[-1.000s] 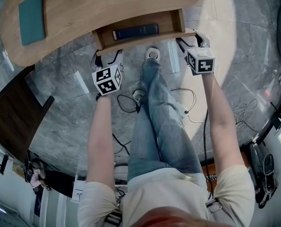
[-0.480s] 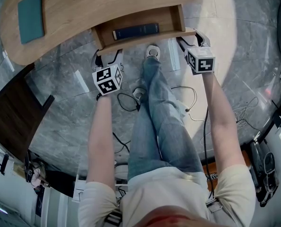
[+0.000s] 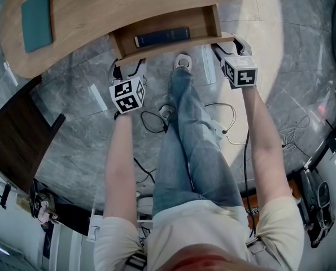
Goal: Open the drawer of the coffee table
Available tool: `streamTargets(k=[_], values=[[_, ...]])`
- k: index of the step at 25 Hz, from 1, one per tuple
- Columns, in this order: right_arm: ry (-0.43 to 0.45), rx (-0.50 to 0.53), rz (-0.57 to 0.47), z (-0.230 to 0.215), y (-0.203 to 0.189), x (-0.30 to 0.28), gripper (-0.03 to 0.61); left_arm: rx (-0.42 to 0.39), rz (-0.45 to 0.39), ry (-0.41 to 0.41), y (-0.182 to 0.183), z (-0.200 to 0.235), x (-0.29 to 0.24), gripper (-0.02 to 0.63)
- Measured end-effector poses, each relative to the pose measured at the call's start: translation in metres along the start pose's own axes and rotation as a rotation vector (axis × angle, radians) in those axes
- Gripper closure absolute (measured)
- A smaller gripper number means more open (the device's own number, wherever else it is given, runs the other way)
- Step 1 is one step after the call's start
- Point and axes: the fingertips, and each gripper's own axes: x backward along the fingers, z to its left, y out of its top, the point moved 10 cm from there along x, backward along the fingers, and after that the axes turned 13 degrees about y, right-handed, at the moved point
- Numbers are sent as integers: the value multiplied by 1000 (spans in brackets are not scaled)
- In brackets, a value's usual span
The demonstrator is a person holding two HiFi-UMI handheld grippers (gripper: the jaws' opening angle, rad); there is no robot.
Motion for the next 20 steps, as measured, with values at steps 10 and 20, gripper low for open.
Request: streamTargets(k=[10, 20], values=[[47, 56, 77, -9, -1, -11, 233, -182, 44, -74, 5, 0, -17, 209], [43, 68, 99, -10, -2, -14, 239, -197, 44, -68, 3, -2, -17, 212]])
